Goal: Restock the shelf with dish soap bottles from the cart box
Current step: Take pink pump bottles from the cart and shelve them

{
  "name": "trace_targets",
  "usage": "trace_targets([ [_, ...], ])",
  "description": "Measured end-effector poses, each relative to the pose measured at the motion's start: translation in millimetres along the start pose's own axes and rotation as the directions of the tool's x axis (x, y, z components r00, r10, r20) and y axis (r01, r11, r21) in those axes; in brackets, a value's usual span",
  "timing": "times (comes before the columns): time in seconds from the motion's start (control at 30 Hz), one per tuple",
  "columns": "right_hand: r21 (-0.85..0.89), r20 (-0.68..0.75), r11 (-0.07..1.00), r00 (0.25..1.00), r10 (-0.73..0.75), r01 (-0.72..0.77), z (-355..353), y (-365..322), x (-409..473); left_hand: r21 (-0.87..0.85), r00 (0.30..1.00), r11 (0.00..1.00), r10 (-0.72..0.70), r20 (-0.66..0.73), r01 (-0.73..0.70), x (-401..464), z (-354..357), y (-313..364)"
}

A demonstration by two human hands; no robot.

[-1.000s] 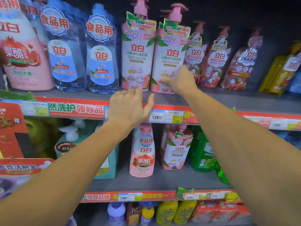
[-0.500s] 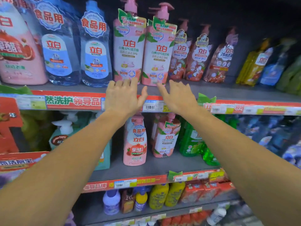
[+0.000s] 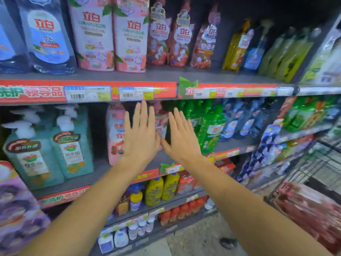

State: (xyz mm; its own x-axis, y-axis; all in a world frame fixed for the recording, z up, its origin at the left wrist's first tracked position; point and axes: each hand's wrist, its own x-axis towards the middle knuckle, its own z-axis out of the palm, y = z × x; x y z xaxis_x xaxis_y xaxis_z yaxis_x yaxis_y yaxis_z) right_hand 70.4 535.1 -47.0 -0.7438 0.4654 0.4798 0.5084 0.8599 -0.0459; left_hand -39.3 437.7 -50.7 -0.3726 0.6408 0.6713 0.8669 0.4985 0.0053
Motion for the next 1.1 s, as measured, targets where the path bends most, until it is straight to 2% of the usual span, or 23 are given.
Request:
trace_targets([
  [0.07, 0.022, 0.079, 0.989, 0.986, 0.145, -0.147, 9.7, 28.2, -36.7, -0.061, 0.988, 0.997, 0.056, 0.142, -0.047, -18.3, 10.8, 39.2],
  [0.17, 0.006, 0.184, 0.952, 0.936, 0.3, -0.307, 19.0, 80.7, -97.9, -0.116, 0.897, 0.986, 0.16, 0.412, -0.123, -37.9, 26.2, 93.5],
  [0.23, -0.032, 0.255, 0.925, 0.892, 0.374, -0.379, 17.5, 117.0, -138.3, -0.155, 0.85, 0.973, 0.227, 0.475, -0.173, -48.9, 34.7, 130.4],
  [0.4, -0.095, 0.296, 0.839, 0.79, 0.537, -0.535, -7.9, 194.3, -236.1, -0.272, 0.753, 0.899, 0.437, 0.492, -0.343, -77.1, 52.0, 239.2],
  [0.5, -0.143, 0.298, 0.781, 0.726, 0.62, -0.608, -27.1, 238.4, -292.8, -0.321, 0.666, 0.838, 0.545, 0.509, -0.44, -94.5, 56.9, 310.1],
  [0.77, -0.257, 0.29, 0.543, 0.472, 0.832, -0.799, -89.0, 346.6, -452.3, -0.418, 0.476, 0.728, 0.677, 0.561, -0.543, -144.1, 56.5, 485.8],
  [0.87, -0.262, 0.302, 0.474, 0.395, 0.868, -0.841, -99.0, 382.7, -499.8, -0.435, 0.434, 0.693, 0.709, 0.556, -0.576, -153.6, 55.0, 543.1],
  [0.93, -0.248, 0.311, 0.442, 0.361, 0.879, -0.862, -105.5, 403.2, -524.0, -0.449, 0.416, 0.667, 0.734, 0.537, -0.595, -157.6, 53.2, 581.2],
  [1.1, -0.267, 0.32, 0.429, 0.34, 0.884, -0.863, -120.5, 437.0, -567.0, -0.493, 0.343, 0.596, 0.788, 0.512, -0.634, -185.1, 41.2, 672.8],
])
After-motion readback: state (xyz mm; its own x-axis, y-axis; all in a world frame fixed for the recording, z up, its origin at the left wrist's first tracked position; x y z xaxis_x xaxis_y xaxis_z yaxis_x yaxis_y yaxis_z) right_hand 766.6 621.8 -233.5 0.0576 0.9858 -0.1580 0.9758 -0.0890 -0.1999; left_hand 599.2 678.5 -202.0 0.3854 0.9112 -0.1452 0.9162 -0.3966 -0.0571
